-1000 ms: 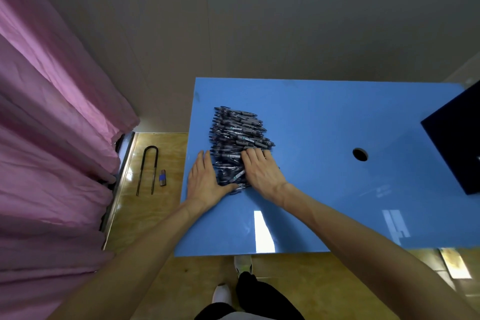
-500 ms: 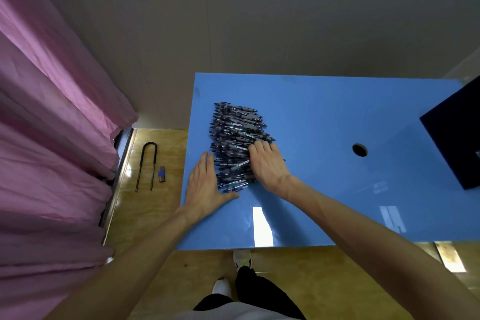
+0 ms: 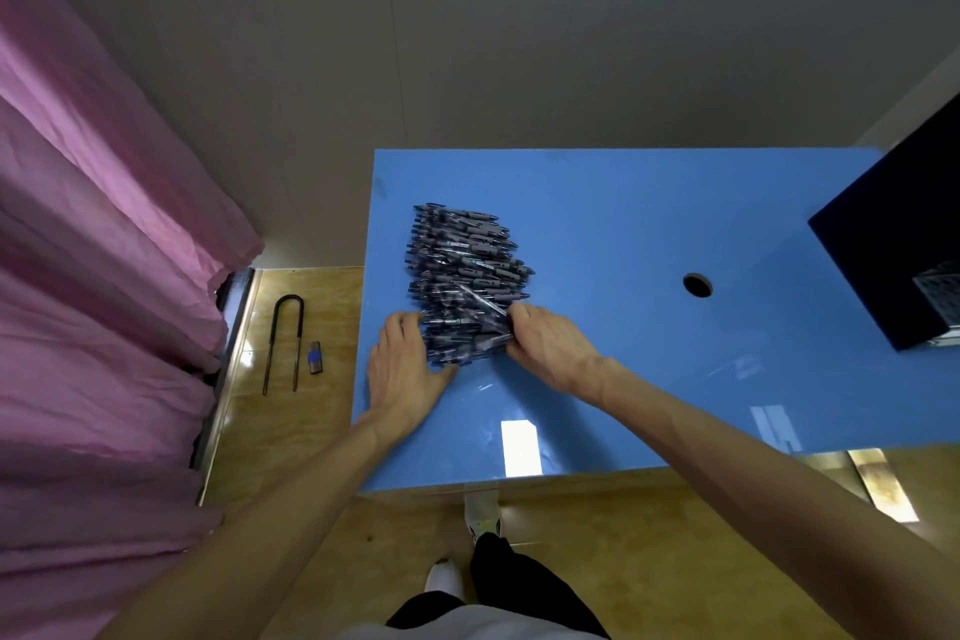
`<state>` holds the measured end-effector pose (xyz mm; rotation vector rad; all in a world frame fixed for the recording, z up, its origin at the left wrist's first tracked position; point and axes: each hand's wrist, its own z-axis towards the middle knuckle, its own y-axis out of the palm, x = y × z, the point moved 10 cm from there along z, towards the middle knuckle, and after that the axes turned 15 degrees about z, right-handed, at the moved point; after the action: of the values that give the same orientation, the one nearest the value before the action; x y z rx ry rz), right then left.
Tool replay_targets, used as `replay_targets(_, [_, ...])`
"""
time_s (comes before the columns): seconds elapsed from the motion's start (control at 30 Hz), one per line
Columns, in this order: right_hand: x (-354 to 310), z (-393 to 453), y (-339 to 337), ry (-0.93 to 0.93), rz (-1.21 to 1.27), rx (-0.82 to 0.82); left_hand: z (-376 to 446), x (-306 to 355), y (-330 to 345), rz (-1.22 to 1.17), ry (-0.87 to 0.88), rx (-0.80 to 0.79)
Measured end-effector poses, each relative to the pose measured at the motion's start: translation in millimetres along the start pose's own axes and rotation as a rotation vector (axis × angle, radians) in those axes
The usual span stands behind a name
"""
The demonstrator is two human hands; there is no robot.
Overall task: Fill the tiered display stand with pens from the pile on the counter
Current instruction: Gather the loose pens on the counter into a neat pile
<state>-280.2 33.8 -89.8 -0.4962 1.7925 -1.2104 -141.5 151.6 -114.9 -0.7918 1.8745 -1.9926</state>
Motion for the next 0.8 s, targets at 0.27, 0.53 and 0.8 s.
replay_targets(0.27, [15.4,-5.4,14.4,0.022,-0.033,-0.021,2.2,-19.8,2.3,-0.011,-0.131,-0.054])
replay_targets(0.53, [33.3,-19.6,13.1,0.109,0.166,0.058,-23.9,-28.0,2.2,-0.209,-0.292,-0.026])
replay_targets(0.8, [34.0,-28.9,17.1,0.139,0.219,0.027,-27.1,-2.0,25.0,-0.289,-0.333,-0.233])
